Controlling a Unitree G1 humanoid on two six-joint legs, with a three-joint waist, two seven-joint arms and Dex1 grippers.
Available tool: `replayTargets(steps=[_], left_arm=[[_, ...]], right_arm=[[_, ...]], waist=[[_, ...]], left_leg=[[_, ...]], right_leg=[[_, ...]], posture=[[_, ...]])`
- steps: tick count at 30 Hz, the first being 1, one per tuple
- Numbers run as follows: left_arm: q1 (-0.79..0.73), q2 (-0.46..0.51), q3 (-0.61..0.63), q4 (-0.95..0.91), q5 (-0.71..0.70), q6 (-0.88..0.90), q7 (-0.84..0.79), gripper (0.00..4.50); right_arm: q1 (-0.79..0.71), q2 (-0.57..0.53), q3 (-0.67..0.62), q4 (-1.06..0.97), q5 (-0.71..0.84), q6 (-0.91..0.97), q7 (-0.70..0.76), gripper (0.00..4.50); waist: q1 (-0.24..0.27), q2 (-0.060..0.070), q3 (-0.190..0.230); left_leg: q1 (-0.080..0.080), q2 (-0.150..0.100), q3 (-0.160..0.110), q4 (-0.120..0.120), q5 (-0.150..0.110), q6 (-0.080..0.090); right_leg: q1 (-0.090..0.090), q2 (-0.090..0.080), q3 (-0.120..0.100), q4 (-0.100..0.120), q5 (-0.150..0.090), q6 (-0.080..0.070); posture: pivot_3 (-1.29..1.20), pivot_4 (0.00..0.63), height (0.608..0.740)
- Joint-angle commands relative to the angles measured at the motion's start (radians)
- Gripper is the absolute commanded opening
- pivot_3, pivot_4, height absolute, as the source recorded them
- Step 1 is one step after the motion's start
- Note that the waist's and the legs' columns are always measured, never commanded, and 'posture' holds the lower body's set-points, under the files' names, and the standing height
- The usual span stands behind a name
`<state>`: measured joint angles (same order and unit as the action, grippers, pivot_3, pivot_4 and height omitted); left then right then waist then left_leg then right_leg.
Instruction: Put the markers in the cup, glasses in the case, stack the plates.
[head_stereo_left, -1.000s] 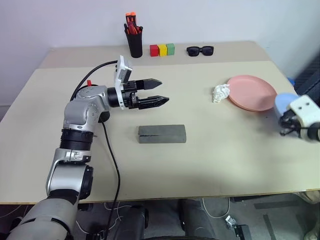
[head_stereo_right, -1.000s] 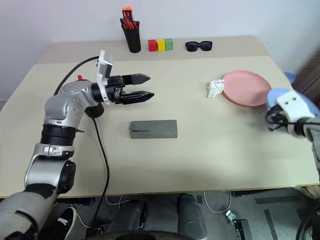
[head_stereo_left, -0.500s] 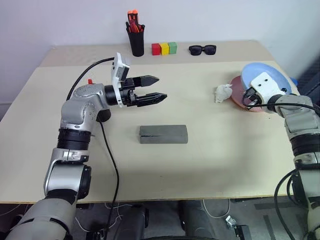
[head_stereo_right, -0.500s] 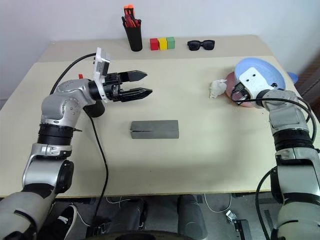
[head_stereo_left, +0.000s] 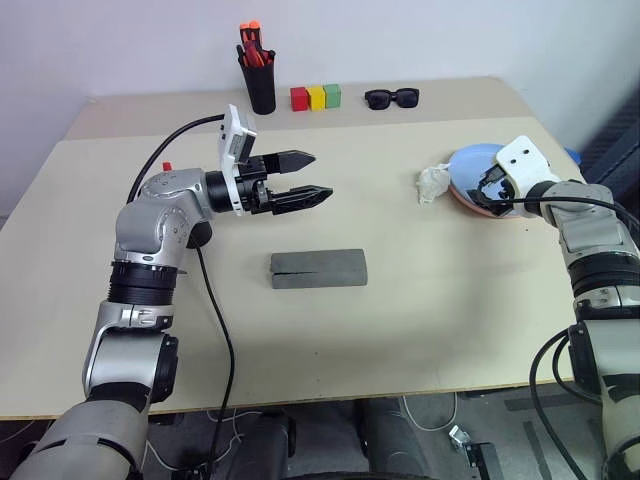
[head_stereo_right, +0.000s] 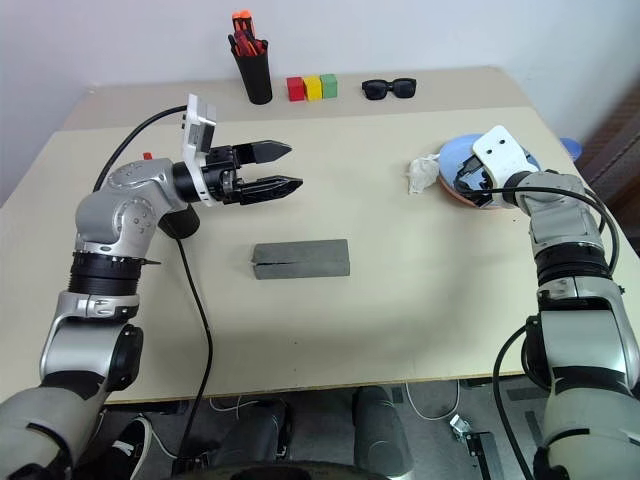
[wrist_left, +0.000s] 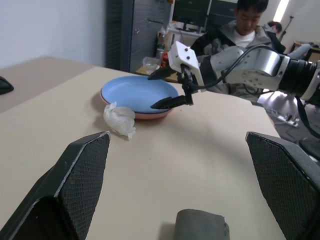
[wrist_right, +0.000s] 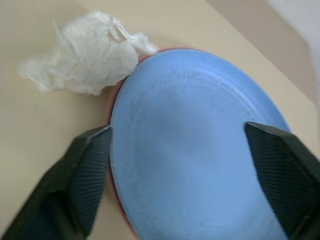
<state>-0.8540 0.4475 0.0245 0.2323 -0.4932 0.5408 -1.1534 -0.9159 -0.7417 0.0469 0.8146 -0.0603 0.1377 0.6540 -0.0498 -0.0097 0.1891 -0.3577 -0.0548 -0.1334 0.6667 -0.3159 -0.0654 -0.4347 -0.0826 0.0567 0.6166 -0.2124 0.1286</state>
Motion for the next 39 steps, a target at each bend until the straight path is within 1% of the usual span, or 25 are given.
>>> replayTargets(steps=[1,7,11,16,23,25,26,30,32,33,39], left_arm=[[0.0,0.007,0.018,-0.026,-0.023,-0.003,-0.002,4.5],[0.004,-0.003,0.014,-0.039,-0.03,-0.008,-0.007,4.5],[0.017,0.008,0.016,-0.052,-0.032,-0.006,-0.004,4.5],[0.033,0.021,0.022,-0.078,-0.042,0.008,0.007,4.5],[0.054,0.029,0.024,-0.111,-0.052,0.027,0.024,4.5],[0.058,0.034,0.023,-0.116,-0.055,0.029,0.027,4.5],[0.06,0.035,0.022,-0.117,-0.057,0.03,0.028,4.5],[0.062,0.04,0.021,-0.125,-0.063,0.035,0.032,4.5],[0.064,0.042,0.021,-0.129,-0.063,0.038,0.034,4.5],[0.065,0.044,0.022,-0.132,-0.064,0.041,0.034,4.5],[0.073,0.051,0.025,-0.141,-0.067,0.047,0.041,4.5]], right_arm=[[-0.016,0.035,-0.064,-0.116,0.081,0.069,0.031,4.19],[-0.005,0.109,-0.037,-0.129,0.059,0.077,-0.009,4.19],[-0.025,0.152,-0.014,-0.07,0.031,0.036,-0.039,4.19],[-0.083,0.185,0.031,0.089,-0.045,-0.057,-0.107,4.19],[-0.163,0.245,-0.001,0.315,-0.035,-0.137,-0.171,4.19],[-0.18,0.261,-0.012,0.365,-0.029,-0.144,-0.189,3.67],[-0.184,0.266,-0.008,0.385,-0.036,-0.149,-0.196,3.32],[-0.188,0.28,0.01,0.429,-0.066,-0.176,-0.224,1.36],[-0.193,0.283,0.009,0.438,-0.072,-0.182,-0.229,0.21],[-0.197,0.285,0.006,0.439,-0.071,-0.183,-0.228,0.04],[-0.21,0.28,-0.024,0.42,-0.048,-0.186,-0.186,0.04]], waist=[[-0.002,0.0,0.0],[0.005,0.0,0.0],[0.004,0.0,0.0],[0.002,0.0,0.0],[-0.01,0.0,0.0],[-0.014,0.0,0.0],[-0.016,0.0,0.0],[-0.022,0.0,0.0],[-0.023,0.0,0.0],[-0.023,0.0,0.0],[-0.023,0.0,0.0]], left_leg=[[0.0,0.0,0.0,0.0,0.0,0.0],[0.0,0.0,0.0,0.0,0.0,0.0],[0.0,0.0,0.0,0.0,0.0,0.0],[0.0,0.0,0.0,0.0,0.0,0.0],[0.0,0.0,0.0,0.0,0.0,0.0],[0.0,0.0,0.0,0.0,0.0,0.0],[0.0,0.0,0.0,0.0,0.0,0.0],[0.0,0.0,0.0,-0.001,0.0,0.0],[0.0,0.0,0.0,-0.001,0.0,0.0],[0.0,0.0,0.0,-0.001,0.0,0.0],[0.0,0.0,0.0,-0.001,0.0,0.0]], right_leg=[[0.0,0.0,0.0,0.0,0.0,0.0],[0.0,0.0,0.0,0.0,0.0,0.0],[0.0,0.0,0.0,0.0,0.0,0.0],[-0.001,0.0,0.0,0.001,0.0,0.0],[-0.001,0.0,0.0,0.001,0.0,0.0],[-0.001,0.0,0.0,0.001,0.0,0.0],[-0.001,0.0,0.0,0.0,0.0,0.0],[-0.001,0.0,0.0,0.0,0.0,0.0],[-0.001,0.0,0.0,0.001,0.0,0.0],[-0.001,0.0,0.0,0.001,0.0,0.0],[-0.001,0.0,0.0,0.001,0.0,0.0]], posture=[[0.0,0.15,0.74],[0.0,0.15,0.74],[0.0,0.15,0.74],[0.0,0.15,0.74],[0.0,0.15,0.74],[0.0,0.15,0.74],[0.0,0.15,0.74],[0.0,0.15,0.74],[0.0,0.15,0.74],[0.0,0.15,0.74],[0.0,0.15,0.74]])
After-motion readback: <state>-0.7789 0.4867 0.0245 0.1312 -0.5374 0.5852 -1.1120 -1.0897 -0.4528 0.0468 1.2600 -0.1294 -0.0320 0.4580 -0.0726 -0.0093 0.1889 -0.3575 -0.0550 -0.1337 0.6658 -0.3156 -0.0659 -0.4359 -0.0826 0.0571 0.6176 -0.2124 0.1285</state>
